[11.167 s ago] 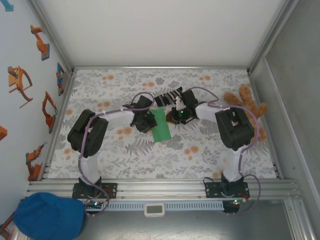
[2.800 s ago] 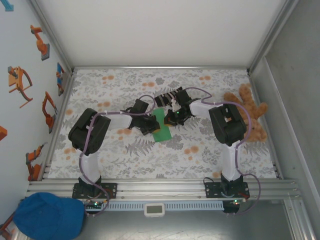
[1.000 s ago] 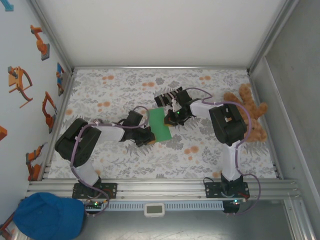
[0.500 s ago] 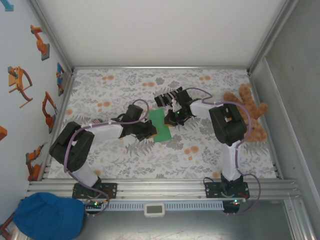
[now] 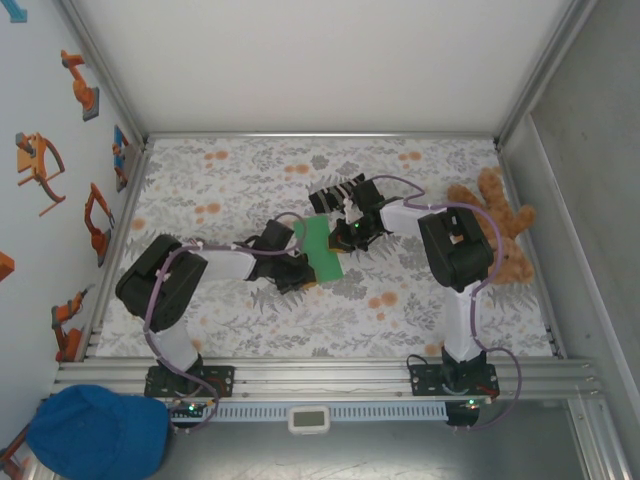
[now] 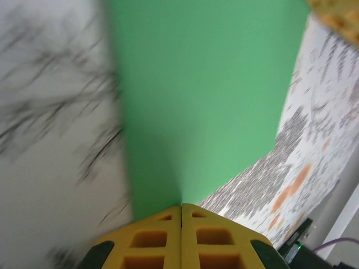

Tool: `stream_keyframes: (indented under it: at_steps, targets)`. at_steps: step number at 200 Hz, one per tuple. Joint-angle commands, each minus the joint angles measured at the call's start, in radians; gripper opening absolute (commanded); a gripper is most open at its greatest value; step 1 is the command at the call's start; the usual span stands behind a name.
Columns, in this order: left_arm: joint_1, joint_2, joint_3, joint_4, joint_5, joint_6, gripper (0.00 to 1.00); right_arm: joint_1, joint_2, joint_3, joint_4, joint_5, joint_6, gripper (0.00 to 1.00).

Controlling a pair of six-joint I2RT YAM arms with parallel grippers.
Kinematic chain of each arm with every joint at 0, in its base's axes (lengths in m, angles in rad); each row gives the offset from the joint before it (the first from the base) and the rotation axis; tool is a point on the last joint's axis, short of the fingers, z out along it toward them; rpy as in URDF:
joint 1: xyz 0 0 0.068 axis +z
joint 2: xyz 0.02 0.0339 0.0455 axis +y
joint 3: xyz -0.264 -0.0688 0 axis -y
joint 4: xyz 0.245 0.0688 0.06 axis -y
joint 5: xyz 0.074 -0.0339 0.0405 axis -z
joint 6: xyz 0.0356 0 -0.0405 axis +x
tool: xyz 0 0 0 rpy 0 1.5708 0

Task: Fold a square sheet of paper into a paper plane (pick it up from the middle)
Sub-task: First fold the square sheet of paper in half at the center of the table.

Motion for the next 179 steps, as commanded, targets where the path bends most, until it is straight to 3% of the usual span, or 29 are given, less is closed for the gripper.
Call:
stream_keyframes:
  at_steps: [1, 49, 75, 114, 179]
  targets:
    - [0.05, -0.087, -0.032, -0.162, 0.003, 0.065, 0.0, -0.031, 0.131, -0.105, -0.145, 0.338, 0.016, 0.0]
    - [0.139, -0.172, 0.06, -0.1, 0.003, 0.037, 0.01, -0.031, 0.001, -0.057, -0.084, 0.172, 0.082, 0.0]
    - [0.14, -0.136, 0.119, -0.043, -0.066, -0.006, 0.09, -0.031, -0.122, -0.024, -0.001, 0.078, 0.153, 0.11]
    - [0.122, -0.019, 0.19, 0.107, -0.035, -0.088, 0.17, -0.059, -0.259, -0.1, 0.051, 0.1, 0.219, 0.22]
    - [0.128, 0.15, 0.252, 0.159, -0.03, -0.097, 0.25, -0.084, -0.391, -0.28, 0.082, 0.125, 0.245, 0.42]
